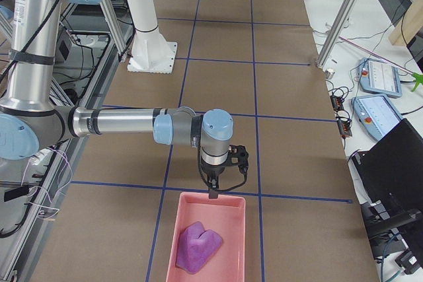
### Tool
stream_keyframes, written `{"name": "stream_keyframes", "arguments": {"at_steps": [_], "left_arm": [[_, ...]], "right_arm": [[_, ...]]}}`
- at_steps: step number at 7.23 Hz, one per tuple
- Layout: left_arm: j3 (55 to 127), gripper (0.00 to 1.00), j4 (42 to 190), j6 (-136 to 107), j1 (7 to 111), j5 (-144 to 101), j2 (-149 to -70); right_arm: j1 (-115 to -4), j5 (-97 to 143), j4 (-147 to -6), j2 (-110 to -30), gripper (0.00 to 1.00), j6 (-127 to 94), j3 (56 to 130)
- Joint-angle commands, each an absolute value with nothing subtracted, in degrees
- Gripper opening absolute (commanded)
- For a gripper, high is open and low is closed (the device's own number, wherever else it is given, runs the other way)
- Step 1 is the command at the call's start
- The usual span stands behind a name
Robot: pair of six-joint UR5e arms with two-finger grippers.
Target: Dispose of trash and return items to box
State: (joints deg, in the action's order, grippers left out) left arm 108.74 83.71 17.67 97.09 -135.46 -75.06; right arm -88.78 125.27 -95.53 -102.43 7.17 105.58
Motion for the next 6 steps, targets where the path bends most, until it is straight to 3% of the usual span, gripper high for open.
{"name": "stream_keyframes", "arguments": {"at_steps": [1, 6], "left_arm": [[108.72, 0.98, 83.5, 17.67, 97.12, -135.35, -75.06], [108.98, 0.98, 83.5, 17.67, 97.12, -133.15, -75.06]], "right_arm": [[-88.77, 124.89, -95.54, -101.61, 1.0, 7.21, 105.65], [-88.77, 125.33, -94.57, -101.69, 1.0, 7.29, 106.43]]}}
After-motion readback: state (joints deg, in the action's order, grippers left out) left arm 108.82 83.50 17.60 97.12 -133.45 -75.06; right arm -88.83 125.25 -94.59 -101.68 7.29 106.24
